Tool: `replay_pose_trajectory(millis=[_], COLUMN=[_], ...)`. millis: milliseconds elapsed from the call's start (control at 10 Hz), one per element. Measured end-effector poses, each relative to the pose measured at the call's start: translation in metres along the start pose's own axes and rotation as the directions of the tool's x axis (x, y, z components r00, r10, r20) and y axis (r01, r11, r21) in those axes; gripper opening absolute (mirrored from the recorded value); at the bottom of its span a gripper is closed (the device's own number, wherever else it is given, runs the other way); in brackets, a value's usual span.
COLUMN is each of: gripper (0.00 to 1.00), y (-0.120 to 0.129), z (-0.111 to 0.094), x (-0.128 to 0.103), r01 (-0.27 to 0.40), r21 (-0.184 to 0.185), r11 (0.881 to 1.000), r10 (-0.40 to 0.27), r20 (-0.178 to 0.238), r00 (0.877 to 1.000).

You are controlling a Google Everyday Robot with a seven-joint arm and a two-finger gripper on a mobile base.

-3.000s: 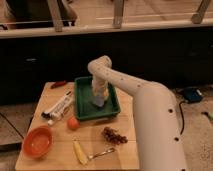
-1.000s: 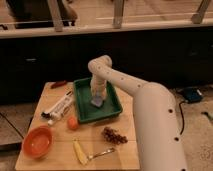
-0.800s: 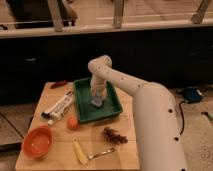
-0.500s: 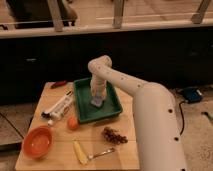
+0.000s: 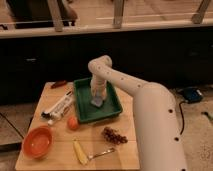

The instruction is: Wipe tray with sponge

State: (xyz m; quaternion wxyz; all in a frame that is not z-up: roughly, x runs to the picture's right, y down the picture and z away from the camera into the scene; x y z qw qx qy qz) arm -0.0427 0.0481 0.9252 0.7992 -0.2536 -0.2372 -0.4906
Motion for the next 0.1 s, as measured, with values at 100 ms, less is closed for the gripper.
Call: replay_pose_trajectory(millis=[100], gripper=[0.0], y=[-0.0008], z=[0.0], x=[-0.0005], r01=[0.001], r21=[0.001], r11=[1.0], r10=[-0.001], r20=[0.0], r00=[1.0])
